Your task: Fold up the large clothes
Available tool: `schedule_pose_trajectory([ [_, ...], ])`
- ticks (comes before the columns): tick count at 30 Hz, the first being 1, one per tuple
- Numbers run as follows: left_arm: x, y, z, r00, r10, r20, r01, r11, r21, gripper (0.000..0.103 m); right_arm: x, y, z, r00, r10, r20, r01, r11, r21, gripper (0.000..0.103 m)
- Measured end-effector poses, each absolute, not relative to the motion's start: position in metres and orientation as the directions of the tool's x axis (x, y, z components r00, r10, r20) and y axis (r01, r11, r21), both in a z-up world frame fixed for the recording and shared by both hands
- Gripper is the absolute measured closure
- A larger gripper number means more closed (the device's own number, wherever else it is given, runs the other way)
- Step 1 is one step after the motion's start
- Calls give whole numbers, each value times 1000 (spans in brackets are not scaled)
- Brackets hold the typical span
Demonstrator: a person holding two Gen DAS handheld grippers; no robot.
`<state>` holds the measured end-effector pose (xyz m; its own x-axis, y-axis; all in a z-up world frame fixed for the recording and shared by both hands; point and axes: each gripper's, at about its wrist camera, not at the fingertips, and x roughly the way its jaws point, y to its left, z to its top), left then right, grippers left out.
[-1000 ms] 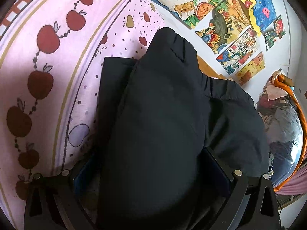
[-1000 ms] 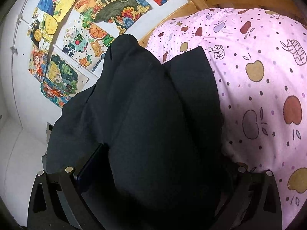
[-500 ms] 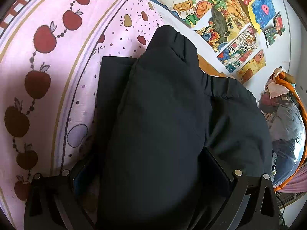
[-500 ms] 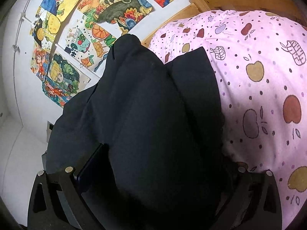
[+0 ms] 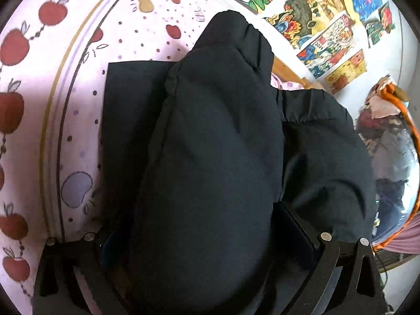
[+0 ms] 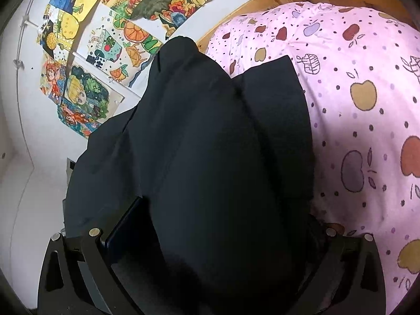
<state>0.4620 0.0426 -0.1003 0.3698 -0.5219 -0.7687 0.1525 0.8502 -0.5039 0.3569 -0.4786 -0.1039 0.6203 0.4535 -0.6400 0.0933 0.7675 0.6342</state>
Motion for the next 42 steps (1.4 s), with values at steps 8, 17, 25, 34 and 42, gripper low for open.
schedule_pose_trajectory([
  [8,453,35,-87,381,-468,-797,145,882,-448,24,357,-470,-96,622,436,-650,75,793,604,1],
  [17,434,15,-59,458,-323,-828,178,946,-271,56,350,-458,-78,629,413,-659,27,835,549,36],
  [25,404,-4,-22,558,-233,-797,224,966,-125,76,337,-447,-48,661,383,-645,-53,881,469,76],
  [34,369,20,44,615,-265,-743,227,962,-155,80,324,-431,16,712,428,-556,-154,868,472,84],
  [42,329,43,100,660,-202,-724,202,975,-88,80,304,-385,79,715,475,-514,-264,863,431,84],
])
